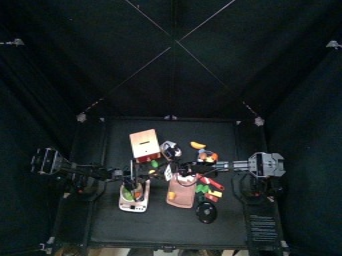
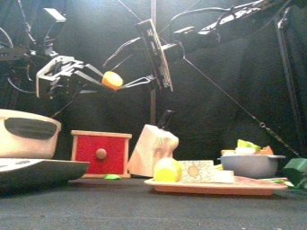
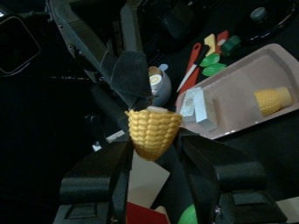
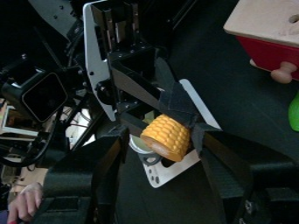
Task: Place corn top in pot
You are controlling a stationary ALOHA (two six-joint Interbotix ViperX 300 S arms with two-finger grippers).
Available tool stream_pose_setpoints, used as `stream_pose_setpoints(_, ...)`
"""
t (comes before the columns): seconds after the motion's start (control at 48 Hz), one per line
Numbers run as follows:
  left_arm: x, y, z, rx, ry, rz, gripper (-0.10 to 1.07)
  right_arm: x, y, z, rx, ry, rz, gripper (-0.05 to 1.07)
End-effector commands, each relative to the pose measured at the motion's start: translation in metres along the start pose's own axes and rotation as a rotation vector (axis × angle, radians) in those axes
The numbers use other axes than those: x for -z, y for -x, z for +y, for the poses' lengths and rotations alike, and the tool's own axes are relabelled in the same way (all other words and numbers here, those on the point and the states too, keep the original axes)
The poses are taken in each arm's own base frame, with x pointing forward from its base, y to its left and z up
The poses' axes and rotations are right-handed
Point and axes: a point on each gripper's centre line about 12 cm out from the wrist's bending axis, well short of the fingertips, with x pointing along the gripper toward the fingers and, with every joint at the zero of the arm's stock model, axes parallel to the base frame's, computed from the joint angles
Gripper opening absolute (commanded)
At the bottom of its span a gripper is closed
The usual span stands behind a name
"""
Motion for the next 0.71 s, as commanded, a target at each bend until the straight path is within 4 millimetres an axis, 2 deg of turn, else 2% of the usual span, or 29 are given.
stream_pose_setpoints(0.0, -0.004, -0.001, 0.002, -0.012, 0.009, -0.013, 0.74, -0.019, 0.023, 0.016, -0.037, 0.010, -0.052, 0.90)
stream_pose_setpoints(0.188, -0.013, 0.008, -0.005, 0.007, 0.033, -0.039, 0.74, -0.013, 0.053, 0.014, -0.037, 0.006, -0.056, 0.90)
stream_pose_setpoints(0.312, -0.025, 0.031, -0.028, 0.097, 0.096, -0.076, 0.74, -0.004, 0.066, 0.005, -0.021, -0.002, -0.042, 0.89)
stream_pose_setpoints(0.417, -0.030, 0.051, -0.036, 0.160, 0.222, -0.068, 0.74, 0.000, 0.068, 0.001, -0.013, -0.017, -0.035, 0.89)
stream_pose_setpoints(0.521, -0.027, 0.064, -0.042, 0.282, 0.375, 0.046, 0.74, 0.000, 0.066, 0.002, -0.013, -0.015, -0.035, 0.89)
stream_pose_setpoints(0.604, -0.025, 0.075, -0.050, 0.404, 0.450, 0.141, 0.74, 0.003, 0.061, -0.002, -0.001, -0.014, -0.025, 0.89)
stream_pose_setpoints(0.688, -0.019, 0.080, -0.052, 0.453, 0.499, 0.210, 0.74, 0.007, 0.058, -0.005, 0.006, -0.002, -0.011, 0.89)
